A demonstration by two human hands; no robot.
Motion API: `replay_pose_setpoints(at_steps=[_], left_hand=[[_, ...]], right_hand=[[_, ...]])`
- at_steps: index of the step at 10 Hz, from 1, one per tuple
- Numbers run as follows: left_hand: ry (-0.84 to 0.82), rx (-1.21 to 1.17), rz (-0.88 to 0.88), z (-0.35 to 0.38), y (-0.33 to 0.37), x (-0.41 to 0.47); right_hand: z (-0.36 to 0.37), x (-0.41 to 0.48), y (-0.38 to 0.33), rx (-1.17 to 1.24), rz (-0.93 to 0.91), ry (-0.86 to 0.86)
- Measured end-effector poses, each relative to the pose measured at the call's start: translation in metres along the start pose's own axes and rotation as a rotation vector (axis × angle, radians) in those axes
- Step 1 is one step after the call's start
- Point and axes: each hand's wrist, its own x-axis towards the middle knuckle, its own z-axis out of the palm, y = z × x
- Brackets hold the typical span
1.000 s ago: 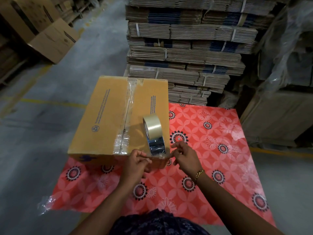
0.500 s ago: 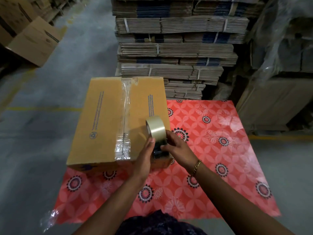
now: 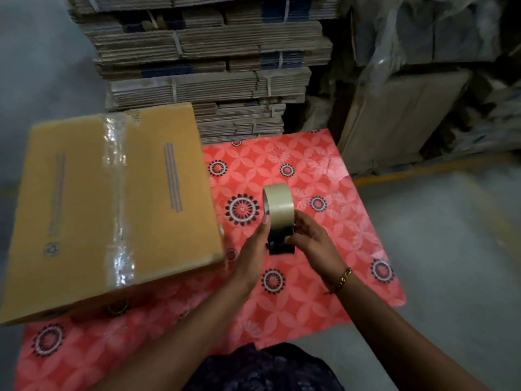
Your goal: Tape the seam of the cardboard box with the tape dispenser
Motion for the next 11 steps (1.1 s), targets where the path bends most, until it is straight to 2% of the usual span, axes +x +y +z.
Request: replay_pose_setpoints(at_steps=[3, 7, 8, 9, 11], left_hand=[[0.035, 0.047, -0.132, 0.07, -0.025, 0.092], [0.18, -0.019, -0.169, 0.082, -0.04, 0.159], [0.176, 0.009, -0.158, 0.079, -0.044, 0.16], [0.203, 0.106, -0.181, 0.079, -0.041, 0.152], [0.247, 0.438, -0.08, 0.049, -0.03, 0.118]], right_hand=[[-0.086, 0.068, 0.036, -0.051, 0.159, 0.016], [-0.107, 0.127, 0.055, -0.105, 0.215, 0.04], [-0.109, 0.132, 0.071, -0.14, 0.166, 0.024], [-0.11, 0.132, 0.073, -0.198, 0.149, 0.002], [-0.111, 0.114, 0.065, -0.147, 0.146, 0.035]])
